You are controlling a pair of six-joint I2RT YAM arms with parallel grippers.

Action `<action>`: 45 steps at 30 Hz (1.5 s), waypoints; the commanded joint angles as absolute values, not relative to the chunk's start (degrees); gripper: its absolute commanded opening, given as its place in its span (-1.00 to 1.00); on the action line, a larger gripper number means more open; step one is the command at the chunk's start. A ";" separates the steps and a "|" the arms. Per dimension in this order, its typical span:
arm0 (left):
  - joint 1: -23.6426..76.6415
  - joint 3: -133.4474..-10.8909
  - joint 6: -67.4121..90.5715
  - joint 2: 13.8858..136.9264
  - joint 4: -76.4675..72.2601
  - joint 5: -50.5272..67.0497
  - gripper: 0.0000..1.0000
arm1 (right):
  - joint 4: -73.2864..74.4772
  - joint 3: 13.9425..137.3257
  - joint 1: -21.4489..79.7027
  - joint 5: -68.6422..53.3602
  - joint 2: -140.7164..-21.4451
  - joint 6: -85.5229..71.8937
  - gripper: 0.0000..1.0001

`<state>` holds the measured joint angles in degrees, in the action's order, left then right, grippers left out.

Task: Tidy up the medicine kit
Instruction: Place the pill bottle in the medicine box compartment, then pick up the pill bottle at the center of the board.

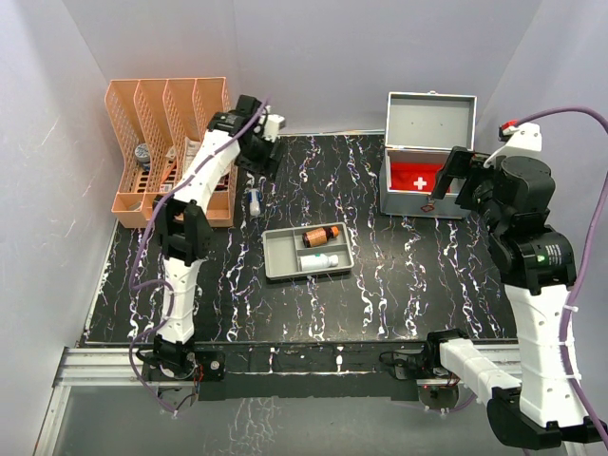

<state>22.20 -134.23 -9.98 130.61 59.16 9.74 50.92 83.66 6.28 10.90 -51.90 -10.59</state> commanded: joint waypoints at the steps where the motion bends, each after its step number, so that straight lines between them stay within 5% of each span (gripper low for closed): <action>1: 20.81 -131.24 -0.48 128.13 55.61 9.19 0.33 | 46.85 83.74 6.41 9.58 -52.43 -11.09 0.97; 45: 14.24 -113.66 12.08 134.59 44.06 9.33 -0.05 | 48.80 89.99 6.34 10.97 -57.66 -13.78 0.96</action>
